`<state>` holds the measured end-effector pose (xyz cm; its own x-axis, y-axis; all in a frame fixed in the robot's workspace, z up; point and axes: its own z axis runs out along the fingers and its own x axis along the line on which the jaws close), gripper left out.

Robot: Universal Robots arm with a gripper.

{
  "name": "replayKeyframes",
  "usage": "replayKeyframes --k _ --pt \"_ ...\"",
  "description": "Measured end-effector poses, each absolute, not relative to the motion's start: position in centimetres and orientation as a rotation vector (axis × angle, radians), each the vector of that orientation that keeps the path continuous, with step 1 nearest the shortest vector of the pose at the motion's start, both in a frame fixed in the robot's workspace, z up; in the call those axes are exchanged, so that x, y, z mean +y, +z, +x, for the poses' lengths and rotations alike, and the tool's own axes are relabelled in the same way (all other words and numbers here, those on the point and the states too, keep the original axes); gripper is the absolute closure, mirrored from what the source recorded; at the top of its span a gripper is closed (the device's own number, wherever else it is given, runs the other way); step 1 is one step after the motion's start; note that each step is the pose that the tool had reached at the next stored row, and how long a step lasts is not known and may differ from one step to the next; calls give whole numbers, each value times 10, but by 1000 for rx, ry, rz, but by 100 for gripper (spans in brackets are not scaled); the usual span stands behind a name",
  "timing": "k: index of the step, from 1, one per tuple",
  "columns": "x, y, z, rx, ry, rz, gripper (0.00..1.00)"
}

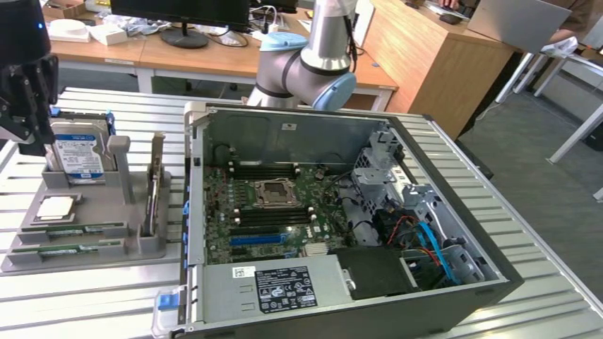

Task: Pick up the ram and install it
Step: 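Pick up the ram and move it above insertion slot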

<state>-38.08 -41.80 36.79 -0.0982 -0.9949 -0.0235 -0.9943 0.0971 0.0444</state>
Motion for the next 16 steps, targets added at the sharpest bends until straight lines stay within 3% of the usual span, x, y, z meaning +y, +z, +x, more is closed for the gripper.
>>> replayKeyframes --k 16 --pt "-418 353 -381 -2318 -76 2101 70"
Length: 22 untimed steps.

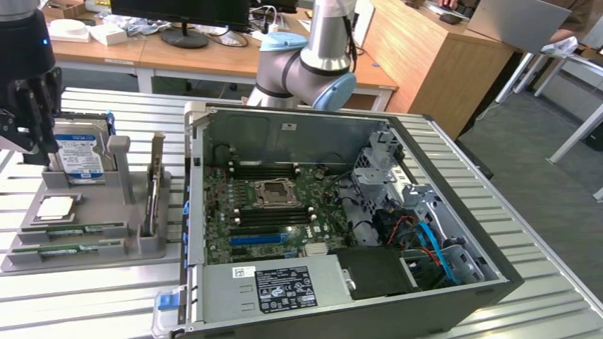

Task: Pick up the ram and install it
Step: 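Pick up the ram and move it above insertion slot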

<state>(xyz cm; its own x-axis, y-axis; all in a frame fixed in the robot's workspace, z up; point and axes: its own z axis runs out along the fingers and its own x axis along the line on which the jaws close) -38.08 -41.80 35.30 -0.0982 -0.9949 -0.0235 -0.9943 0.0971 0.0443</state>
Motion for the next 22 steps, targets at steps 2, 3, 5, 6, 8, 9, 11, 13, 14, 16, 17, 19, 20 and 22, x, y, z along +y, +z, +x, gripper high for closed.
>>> replayKeyframes --k 2,3,5,6,8,9,11,13,14,16,17,19,20,22 --pt "-418 351 -381 -2318 -76 2101 70" --pt "-418 351 -381 -2318 -76 2101 70" --pt "-418 349 -381 -2318 -76 2101 70" --pt "-418 348 -381 -2318 -76 2101 70" --pt "-418 347 -381 -2318 -76 2101 70" --pt "-418 346 -381 -2318 -76 2101 70" --pt "-418 344 -381 -2318 -76 2101 70" --pt "-418 343 -381 -2317 -76 2101 70" --pt "-418 342 -381 -2318 -76 2101 70" --pt "-418 341 -381 -2318 -76 2101 70" --pt "-418 340 -381 -2318 -76 2101 70" --pt "-418 339 -381 -2318 -76 2101 70" --pt "-418 338 -381 -2318 -76 2101 70" --pt "-418 337 -381 -2318 -76 2101 70"
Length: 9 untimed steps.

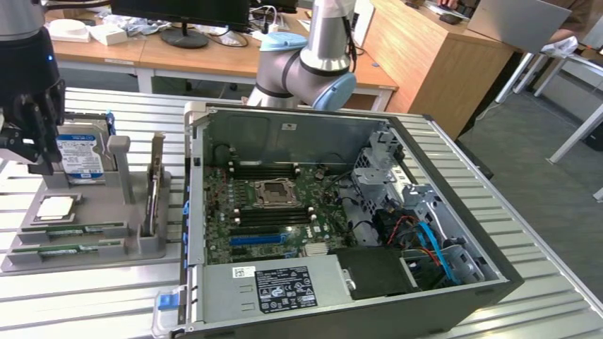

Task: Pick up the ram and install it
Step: 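Pick up the ram and move it above insertion slot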

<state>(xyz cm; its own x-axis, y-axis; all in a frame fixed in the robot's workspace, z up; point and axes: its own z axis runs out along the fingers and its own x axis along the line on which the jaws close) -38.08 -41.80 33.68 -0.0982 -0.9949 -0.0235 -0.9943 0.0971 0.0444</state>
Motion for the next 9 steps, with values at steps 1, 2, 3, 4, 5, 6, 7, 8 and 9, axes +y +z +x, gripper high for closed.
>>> replayKeyframes --k 1,2,3,4,5,6,7,8,9 --pt "-418 336 -381 -2318 -76 2101 70" --pt "-418 335 -381 -2318 -76 2101 70" --pt "-418 334 -381 -2318 -76 2101 70" --pt "-418 333 -381 -2318 -76 2101 70" --pt "-418 333 -381 -2318 -76 2101 70" --pt "-418 332 -381 -2318 -76 2101 70" --pt "-418 331 -381 -2318 -76 2101 70" --pt "-418 330 -381 -2318 -76 2101 70" --pt "-418 329 -381 -2318 -76 2101 70"
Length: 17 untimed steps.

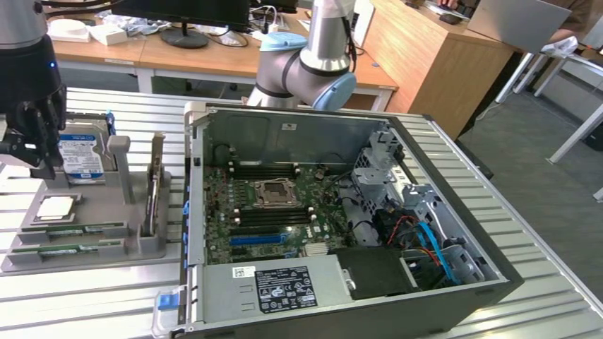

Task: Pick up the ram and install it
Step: 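Pick up the ram and move it above insertion slot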

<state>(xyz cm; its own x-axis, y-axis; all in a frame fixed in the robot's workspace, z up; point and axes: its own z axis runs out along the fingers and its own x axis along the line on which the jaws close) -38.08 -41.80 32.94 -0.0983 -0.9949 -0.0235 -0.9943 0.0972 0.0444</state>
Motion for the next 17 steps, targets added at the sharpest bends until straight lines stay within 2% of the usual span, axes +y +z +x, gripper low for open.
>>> replayKeyframes --k 17 --pt "-418 317 -381 -2318 -76 2101 70"
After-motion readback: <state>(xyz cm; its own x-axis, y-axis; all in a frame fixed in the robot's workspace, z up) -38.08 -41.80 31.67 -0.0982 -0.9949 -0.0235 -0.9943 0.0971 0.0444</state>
